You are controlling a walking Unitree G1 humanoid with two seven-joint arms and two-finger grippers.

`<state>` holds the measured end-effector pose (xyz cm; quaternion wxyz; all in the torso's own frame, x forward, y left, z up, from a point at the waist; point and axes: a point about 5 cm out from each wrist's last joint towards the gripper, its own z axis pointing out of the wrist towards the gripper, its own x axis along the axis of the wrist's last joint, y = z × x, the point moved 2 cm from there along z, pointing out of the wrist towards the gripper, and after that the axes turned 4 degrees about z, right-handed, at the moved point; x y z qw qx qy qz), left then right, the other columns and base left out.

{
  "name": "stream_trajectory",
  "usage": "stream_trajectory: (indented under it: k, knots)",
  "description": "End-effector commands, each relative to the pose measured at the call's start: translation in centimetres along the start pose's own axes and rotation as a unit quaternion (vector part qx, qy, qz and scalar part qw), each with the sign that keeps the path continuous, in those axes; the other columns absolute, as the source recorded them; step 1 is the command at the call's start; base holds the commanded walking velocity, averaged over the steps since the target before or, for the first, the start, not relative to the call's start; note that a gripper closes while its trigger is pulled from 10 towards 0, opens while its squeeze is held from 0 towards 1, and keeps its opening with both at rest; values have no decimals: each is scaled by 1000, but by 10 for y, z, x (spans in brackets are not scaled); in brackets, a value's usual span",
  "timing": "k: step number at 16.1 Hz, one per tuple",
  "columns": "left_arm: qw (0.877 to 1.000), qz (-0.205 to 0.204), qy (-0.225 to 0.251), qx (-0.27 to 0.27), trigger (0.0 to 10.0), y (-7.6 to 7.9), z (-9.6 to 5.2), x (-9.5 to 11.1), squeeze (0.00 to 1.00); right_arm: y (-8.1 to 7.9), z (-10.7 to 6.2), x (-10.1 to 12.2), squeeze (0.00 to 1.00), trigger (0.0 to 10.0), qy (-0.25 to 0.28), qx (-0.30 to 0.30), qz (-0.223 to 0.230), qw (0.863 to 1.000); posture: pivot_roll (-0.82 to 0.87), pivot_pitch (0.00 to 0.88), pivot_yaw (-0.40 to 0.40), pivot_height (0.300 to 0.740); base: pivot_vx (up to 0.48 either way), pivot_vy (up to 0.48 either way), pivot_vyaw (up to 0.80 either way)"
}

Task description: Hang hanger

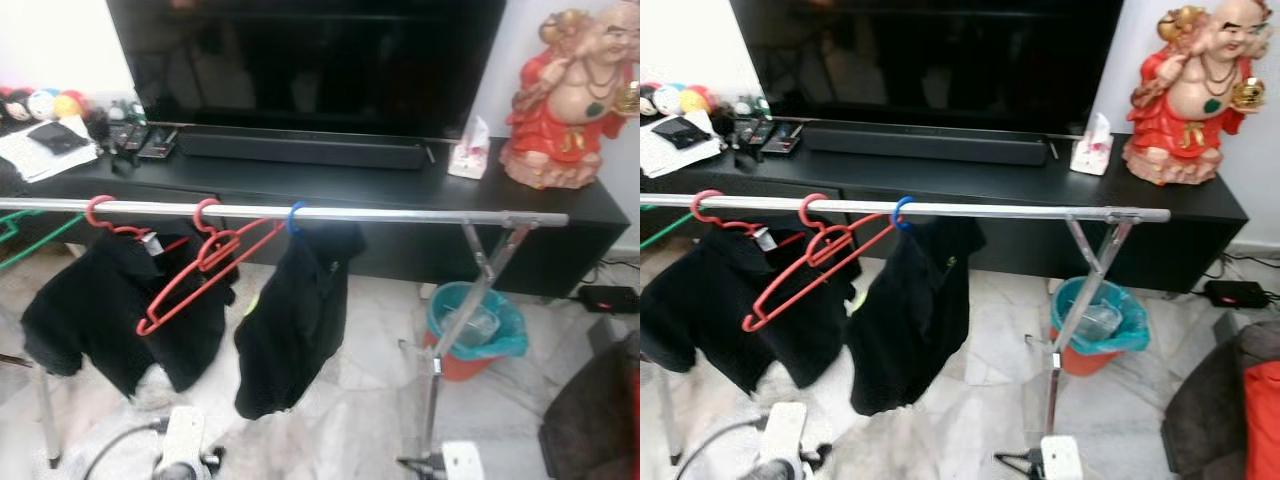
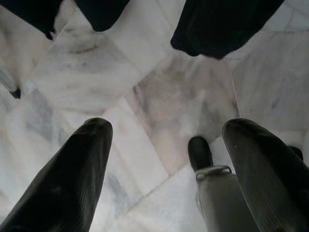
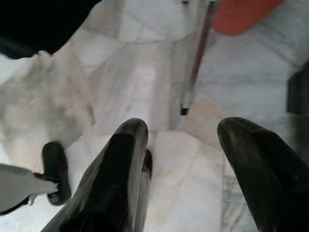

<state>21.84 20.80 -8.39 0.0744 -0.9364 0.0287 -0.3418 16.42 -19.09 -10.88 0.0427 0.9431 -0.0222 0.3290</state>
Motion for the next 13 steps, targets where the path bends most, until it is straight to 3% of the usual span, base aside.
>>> stream_trajectory:
  k: [1,6,13]
  knots:
    - [1000,8,-7,2,10000,-3,1,2,0,-5,1,-1,0,10000,-10,-1,6,1000,-131,0,-1,740,0,0,0]
    - [999,6,-45,-7,10000,5,-4,-23,0,-7,0,-4,0,10000,-14,-14,56,998,-146,0,9,740,0,0,0]
    - [998,13,-55,-6,10000,-3,-5,-29,0,-10,1,-2,0,10000,-12,-15,76,997,-175,0,40,740,0,0,0]
